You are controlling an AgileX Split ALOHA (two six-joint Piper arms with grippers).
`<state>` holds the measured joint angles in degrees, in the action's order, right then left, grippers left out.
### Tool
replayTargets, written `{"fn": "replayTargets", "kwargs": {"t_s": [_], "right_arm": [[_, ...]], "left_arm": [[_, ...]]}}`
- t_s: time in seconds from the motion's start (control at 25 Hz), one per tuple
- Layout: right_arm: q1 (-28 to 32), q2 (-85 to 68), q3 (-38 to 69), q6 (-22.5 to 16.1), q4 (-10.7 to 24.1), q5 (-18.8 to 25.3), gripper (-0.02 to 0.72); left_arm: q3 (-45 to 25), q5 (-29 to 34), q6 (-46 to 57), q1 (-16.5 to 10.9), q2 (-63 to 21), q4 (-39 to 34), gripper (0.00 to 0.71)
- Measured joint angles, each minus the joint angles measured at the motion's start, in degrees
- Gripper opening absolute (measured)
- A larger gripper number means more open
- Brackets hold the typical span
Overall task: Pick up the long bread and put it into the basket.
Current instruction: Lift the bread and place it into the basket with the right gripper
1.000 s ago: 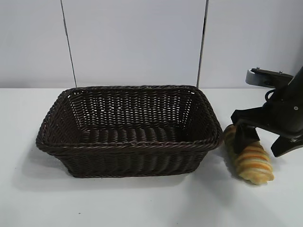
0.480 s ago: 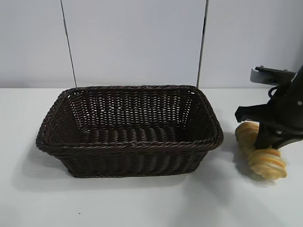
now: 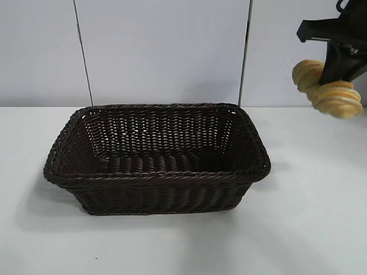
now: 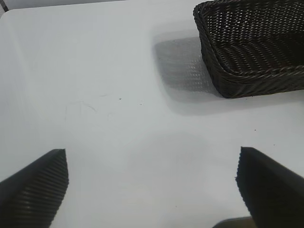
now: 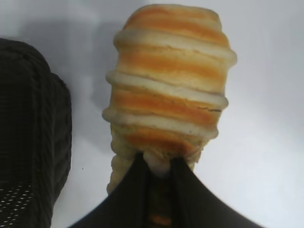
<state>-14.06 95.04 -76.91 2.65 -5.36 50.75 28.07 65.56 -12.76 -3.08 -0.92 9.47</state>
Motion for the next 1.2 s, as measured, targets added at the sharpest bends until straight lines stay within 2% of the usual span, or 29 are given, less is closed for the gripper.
{"fn": "replayTargets", "kwargs": {"t_s": [0.16,0.24,0.32,0.36,0.56,0.64,0.76,0.92,0.96,1.0,1.04,1.16,1.2], "right_arm": [[-8.0,0.7,-0.8,0.4,-0.1,-3.0,0.062],[-11.0,2.4,-1.9,3.9,0.5,-4.1,0.062],[-13.7,4.5,-2.8,10.9,1.7,-5.7,0.062],[-14.8,5.7,-3.0,16.0,2.4,-7.1,0.062],[-18.6,12.2,-3.2,46.5,3.8,-13.5,0.062],[-19.4,15.4,-3.2,52.6,3.4,-15.5,0.062],[-19.4,20.2,-3.2,54.6,3.2,-18.6,0.062],[-19.4,22.9,-3.4,53.1,2.8,-19.8,0.066],[-19.4,22.9,-3.8,52.2,2.4,-20.4,0.088],[-19.4,23.0,-4.5,51.6,2.1,-20.9,0.125],[-19.4,23.0,-5.2,51.3,1.9,-21.0,0.193],[-19.4,23.0,-7.4,51.0,1.7,-20.8,0.456],[-19.4,22.9,-8.0,51.0,1.4,-20.5,0.520]], "left_arm": [[0.0,0.0,0.0,0.0,0.0,0.0,0.694],[0.0,0.0,0.0,0.0,0.0,0.0,0.694],[0.0,0.0,0.0,0.0,0.0,0.0,0.694],[0.0,0.0,0.0,0.0,0.0,0.0,0.694],[0.0,0.0,0.0,0.0,0.0,0.0,0.694],[0.0,0.0,0.0,0.0,0.0,0.0,0.694],[0.0,0.0,0.0,0.0,0.0,0.0,0.694],[0.0,0.0,0.0,0.0,0.0,0.0,0.694],[0.0,0.0,0.0,0.0,0.0,0.0,0.694],[0.0,0.0,0.0,0.0,0.0,0.0,0.694],[0.0,0.0,0.0,0.0,0.0,0.0,0.694],[0.0,0.0,0.0,0.0,0.0,0.0,0.694],[0.0,0.0,0.0,0.0,0.0,0.0,0.694]]}}
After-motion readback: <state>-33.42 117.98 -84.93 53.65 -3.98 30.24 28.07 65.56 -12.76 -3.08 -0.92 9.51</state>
